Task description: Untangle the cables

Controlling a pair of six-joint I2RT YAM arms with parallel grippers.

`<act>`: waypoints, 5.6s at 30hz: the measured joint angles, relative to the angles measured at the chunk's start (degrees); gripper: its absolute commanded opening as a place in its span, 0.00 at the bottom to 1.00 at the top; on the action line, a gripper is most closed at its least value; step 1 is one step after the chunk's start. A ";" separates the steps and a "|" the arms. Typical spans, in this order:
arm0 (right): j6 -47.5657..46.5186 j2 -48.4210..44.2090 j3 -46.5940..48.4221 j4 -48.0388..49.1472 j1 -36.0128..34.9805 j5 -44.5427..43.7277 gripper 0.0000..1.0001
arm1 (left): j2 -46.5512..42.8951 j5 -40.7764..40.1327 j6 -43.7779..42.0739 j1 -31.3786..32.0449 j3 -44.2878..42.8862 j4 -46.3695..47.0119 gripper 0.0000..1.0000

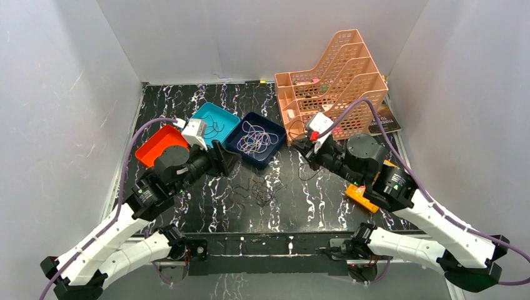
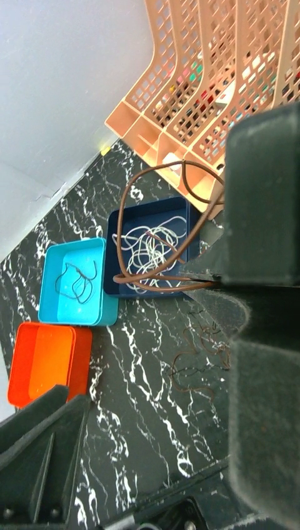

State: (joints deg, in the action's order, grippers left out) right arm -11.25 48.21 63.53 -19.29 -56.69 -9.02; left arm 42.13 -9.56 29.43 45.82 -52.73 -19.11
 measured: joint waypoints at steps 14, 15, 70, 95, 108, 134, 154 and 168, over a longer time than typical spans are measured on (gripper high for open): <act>13.25 1.36 -8.76 14.45 0.00 8.15 0.00 | -1.73 14.95 6.03 0.00 8.17 21.05 0.53; 14.36 2.12 -9.07 15.47 0.00 8.92 0.00 | -1.62 16.15 6.40 0.00 8.39 22.40 0.52; 23.32 4.61 -12.46 24.28 0.04 22.56 0.23 | 5.29 22.01 6.58 0.04 8.46 35.82 0.00; 27.17 -2.93 -15.89 19.19 -2.29 -3.72 0.00 | 3.28 -0.55 1.22 2.69 -4.33 6.43 0.00; 19.89 -8.41 -18.45 18.21 -1.16 4.96 0.07 | -1.25 -10.03 -1.84 1.73 -5.38 0.83 0.00; 27.47 -2.97 -23.93 32.79 -0.26 4.15 0.44 | -1.29 -11.23 -5.14 0.24 -5.03 4.02 0.00; -5.51 2.95 -41.59 50.62 -0.15 17.77 0.73 | 11.32 -4.52 -14.78 0.24 -25.20 4.48 0.00; -21.79 14.56 -38.84 56.19 -0.15 17.79 0.70 | 16.70 -0.94 -18.91 0.13 -33.81 4.48 0.00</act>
State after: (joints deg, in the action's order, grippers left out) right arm -33.04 62.76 24.69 36.91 -56.84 8.78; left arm 58.83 -10.50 10.52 45.95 -86.54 -14.63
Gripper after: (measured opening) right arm 0.727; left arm 0.013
